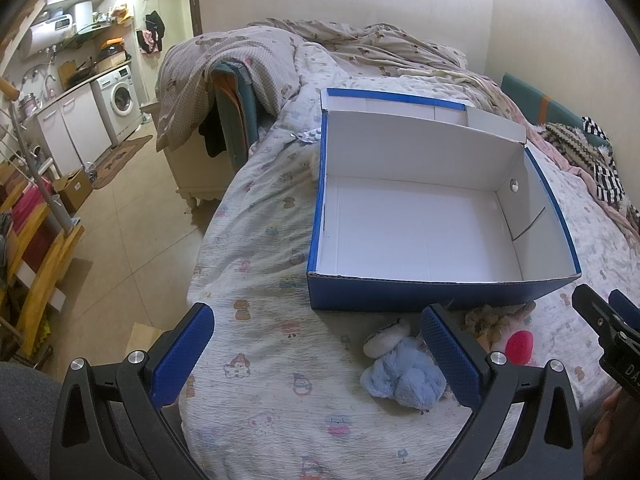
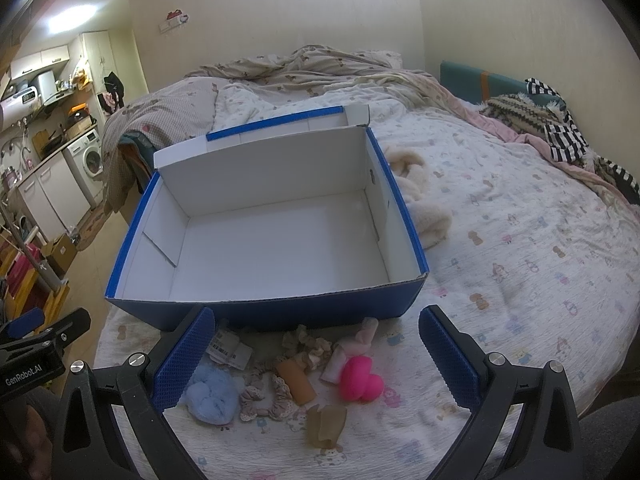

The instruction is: Organize soft objects

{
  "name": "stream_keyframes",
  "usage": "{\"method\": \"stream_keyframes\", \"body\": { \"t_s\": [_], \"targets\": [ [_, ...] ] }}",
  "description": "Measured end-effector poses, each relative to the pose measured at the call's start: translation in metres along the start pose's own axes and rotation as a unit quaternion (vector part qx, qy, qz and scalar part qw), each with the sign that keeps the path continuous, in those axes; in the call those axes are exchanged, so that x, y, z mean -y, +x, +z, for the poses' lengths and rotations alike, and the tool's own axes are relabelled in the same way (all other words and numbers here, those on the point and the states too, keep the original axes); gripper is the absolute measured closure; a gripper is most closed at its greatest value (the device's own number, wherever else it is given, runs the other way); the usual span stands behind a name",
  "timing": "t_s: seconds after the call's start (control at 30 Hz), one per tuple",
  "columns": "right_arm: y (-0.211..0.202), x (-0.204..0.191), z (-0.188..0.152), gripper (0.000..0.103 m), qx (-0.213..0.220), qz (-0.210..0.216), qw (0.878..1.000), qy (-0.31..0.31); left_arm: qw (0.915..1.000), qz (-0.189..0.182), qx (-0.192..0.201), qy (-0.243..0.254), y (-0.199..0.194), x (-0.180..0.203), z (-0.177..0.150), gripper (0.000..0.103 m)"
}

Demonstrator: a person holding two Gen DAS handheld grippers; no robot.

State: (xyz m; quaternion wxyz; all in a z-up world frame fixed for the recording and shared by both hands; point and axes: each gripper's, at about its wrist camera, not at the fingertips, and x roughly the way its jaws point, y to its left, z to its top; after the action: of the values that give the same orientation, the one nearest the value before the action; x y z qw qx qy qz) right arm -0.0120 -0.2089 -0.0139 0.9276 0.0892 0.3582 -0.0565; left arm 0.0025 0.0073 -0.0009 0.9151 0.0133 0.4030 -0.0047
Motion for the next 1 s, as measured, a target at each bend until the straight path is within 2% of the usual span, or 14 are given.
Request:
{"method": "stream_keyframes", "body": {
  "t_s": [0.87,1.0],
  "targets": [
    [-0.0004,-0.0006,-0.0006,0.0,-0.001,0.0,1.0,-0.002,1.0,-0.001,-0.002,-0.002,0.001,-0.0024,-0.0006,0.0],
    [-0.0012,0.001,-0.0014,0.0,-0.013,0.007,1.0,-0.003,1.0,0.003,-0.003,-0.004,0.0025,-0.0069,-0.0057,0.0]
  ]
}}
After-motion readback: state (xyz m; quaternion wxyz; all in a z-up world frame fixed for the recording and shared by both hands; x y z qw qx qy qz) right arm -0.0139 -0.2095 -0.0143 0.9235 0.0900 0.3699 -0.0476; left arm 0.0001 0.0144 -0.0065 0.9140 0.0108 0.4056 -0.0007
